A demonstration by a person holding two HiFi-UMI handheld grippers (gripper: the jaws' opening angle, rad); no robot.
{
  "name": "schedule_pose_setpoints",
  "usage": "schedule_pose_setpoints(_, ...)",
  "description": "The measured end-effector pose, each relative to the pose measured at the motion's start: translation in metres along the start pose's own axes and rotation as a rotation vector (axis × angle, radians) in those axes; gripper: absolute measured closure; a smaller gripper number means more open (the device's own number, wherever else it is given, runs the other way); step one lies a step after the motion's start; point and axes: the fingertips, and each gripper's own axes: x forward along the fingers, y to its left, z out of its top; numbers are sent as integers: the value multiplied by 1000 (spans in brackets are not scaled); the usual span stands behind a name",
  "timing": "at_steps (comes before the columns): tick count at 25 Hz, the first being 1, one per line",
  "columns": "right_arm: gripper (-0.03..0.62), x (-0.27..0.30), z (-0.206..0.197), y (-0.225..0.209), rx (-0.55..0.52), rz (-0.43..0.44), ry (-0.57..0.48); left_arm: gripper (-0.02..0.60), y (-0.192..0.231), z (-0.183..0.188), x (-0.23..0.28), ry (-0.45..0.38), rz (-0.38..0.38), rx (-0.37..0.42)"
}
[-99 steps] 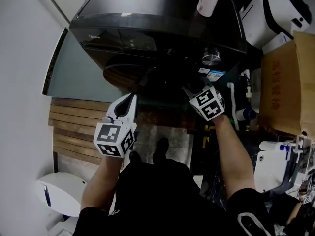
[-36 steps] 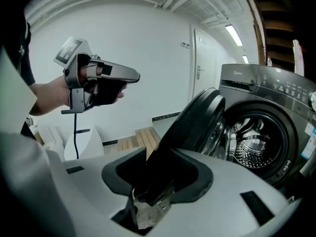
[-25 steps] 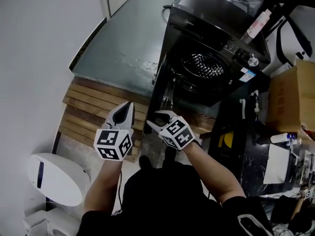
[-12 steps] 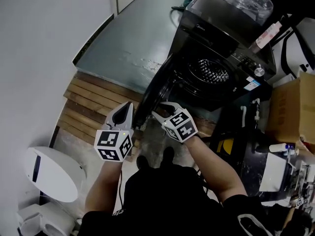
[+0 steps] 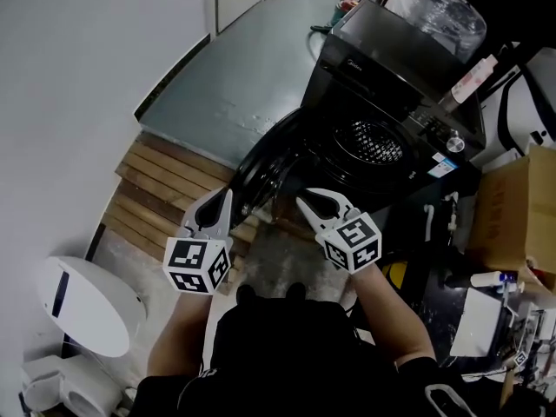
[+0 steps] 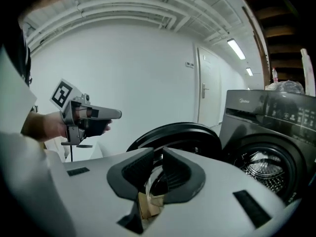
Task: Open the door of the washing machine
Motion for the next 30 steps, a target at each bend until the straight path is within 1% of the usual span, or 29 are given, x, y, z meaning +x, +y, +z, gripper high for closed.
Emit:
schedule_pose_setpoints(2,552,-24,3,-17,9,-25,-33,574,-10,7,8,0,-4,11)
schedule_pose_setpoints(5,593,-58,6,-38,12,-67,-86,574,-24,19,21,-2,-14,50)
schedule_pose_setpoints(7,597,-76,-2,-49,17,-85,-97,574,-36,27,27,-11,-10,67)
schedule_pose_setpoints(10,598,-94,-22,-62,48,-86,-91,574,-56,34,33,-26,-3,73)
schedule_pose_setpoints(12,599,-102,-23,-70,61,-79,-112,574,-68,37,37,-25,0,89)
schedule_pose_setpoints(17,599,-134,-3,-86,54,-77,-218,574,-93,49,45,-35,16,117)
schedule_pose_setpoints(22,599,-169,8,-104,73,-80,-311,574,-124,54,53,-66,25,106)
schedule_pose_setpoints(26,599,-180,15,-105,78,-65,-346,574,-138,48,56,-67,32,100)
schedule_pose_setpoints(30,599,-182,31,-109,65,-69,-378,574,-138,46,56,-73,45,101)
